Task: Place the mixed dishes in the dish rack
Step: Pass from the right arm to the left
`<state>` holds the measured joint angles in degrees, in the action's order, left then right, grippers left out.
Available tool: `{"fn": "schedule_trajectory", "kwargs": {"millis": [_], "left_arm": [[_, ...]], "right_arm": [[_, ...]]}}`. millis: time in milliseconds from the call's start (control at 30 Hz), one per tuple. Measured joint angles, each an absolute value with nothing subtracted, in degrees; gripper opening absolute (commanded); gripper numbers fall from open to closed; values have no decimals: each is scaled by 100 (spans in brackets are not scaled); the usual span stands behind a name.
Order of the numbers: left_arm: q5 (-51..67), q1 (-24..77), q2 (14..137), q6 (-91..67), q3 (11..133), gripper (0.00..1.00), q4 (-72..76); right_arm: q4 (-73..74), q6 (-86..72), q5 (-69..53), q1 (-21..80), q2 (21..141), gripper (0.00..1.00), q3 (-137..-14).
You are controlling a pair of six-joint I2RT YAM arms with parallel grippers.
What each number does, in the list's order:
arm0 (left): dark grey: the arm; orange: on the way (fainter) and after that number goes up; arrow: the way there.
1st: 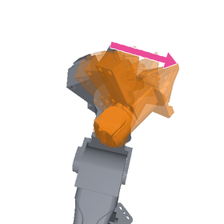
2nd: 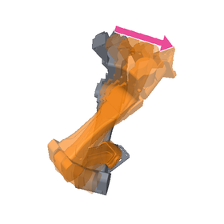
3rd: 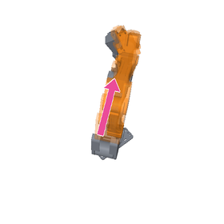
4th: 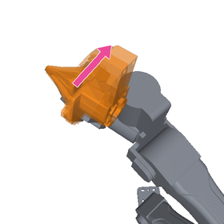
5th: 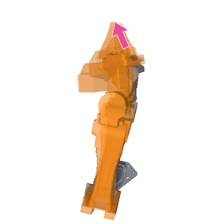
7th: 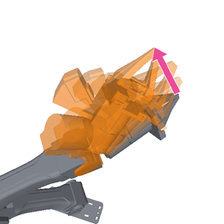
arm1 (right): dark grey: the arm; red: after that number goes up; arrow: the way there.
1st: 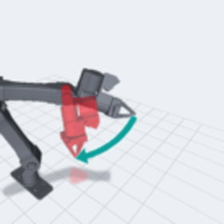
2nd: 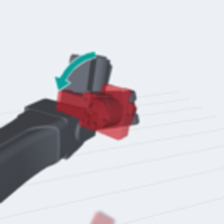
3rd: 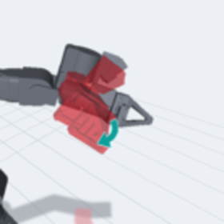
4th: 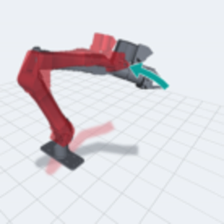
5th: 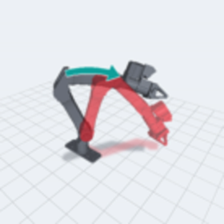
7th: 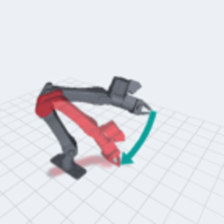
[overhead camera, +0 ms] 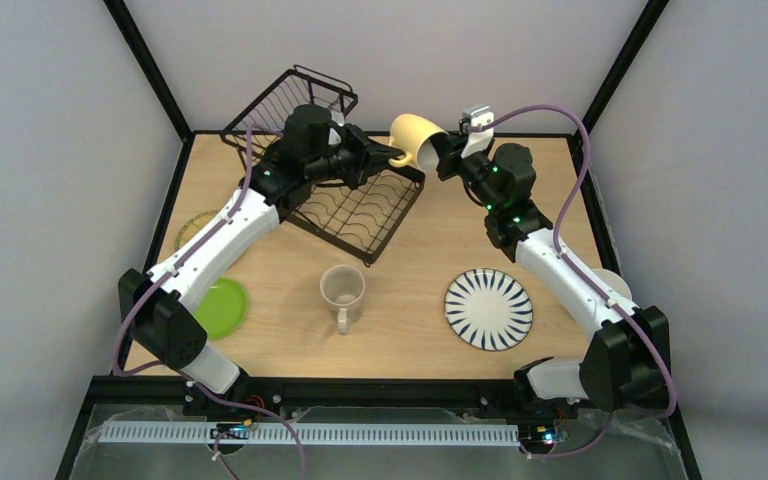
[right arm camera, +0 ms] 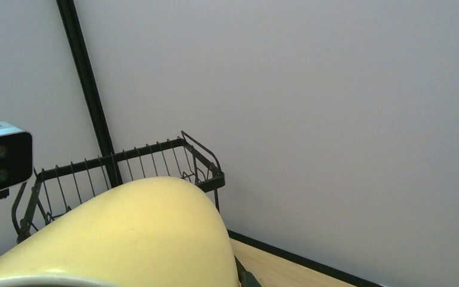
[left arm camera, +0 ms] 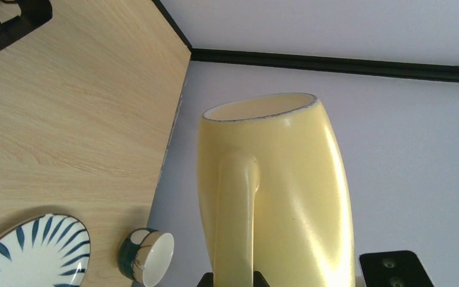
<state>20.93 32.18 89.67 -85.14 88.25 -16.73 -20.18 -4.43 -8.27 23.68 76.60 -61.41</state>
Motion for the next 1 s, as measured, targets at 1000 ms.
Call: {"fn": "schedule_trajectory", "kwargs": {"millis": [1000], "left_arm": [[1428,3249,8621,-6608,8128,2,-718]], "right_arm": [[-1726,-720,-893,2403,7699,39,-6141]]}}
